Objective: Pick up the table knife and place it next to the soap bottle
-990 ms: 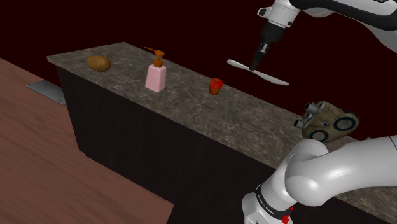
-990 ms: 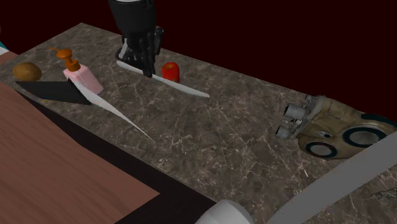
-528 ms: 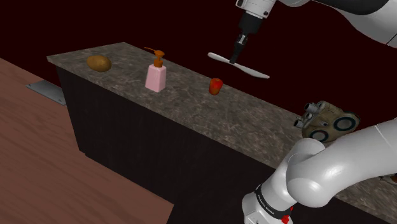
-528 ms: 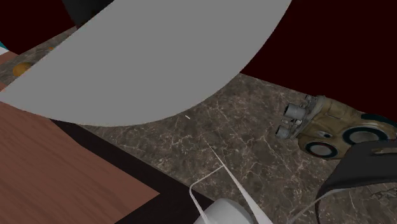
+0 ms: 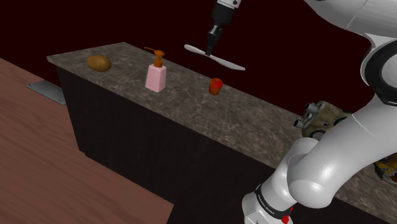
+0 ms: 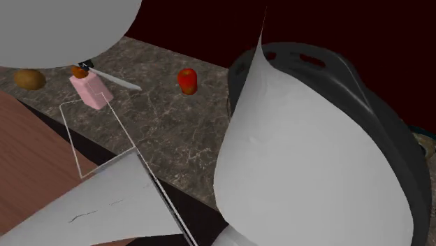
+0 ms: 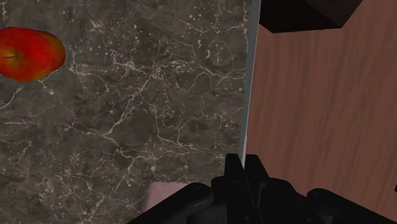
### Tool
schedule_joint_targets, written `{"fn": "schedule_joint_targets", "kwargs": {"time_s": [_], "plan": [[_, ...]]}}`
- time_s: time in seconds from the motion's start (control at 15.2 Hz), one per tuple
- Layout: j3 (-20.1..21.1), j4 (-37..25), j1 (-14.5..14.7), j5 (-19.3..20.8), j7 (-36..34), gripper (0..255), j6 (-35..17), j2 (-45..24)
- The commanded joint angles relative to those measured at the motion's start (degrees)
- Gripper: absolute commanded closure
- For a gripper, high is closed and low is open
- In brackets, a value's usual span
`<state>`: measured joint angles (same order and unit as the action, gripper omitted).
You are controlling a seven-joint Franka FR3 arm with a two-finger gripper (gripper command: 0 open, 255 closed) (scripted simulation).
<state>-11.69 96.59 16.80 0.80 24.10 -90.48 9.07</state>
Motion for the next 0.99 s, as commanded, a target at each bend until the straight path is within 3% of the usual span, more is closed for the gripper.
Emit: {"fn": "schedule_joint_targets", "kwargs": {"time_s": [0.0,0.4,0.92], "plan": [[0.7,-3.8,0.7,-0.8,-1.4,255,-0.1,-3.9],[2.3,-19.7,2.2,-2.9,-4.7,255,2.9,-16.9],[2.4,-10.4,2.5,-2.5,-4.8,255,-4.1,-14.7]]}}
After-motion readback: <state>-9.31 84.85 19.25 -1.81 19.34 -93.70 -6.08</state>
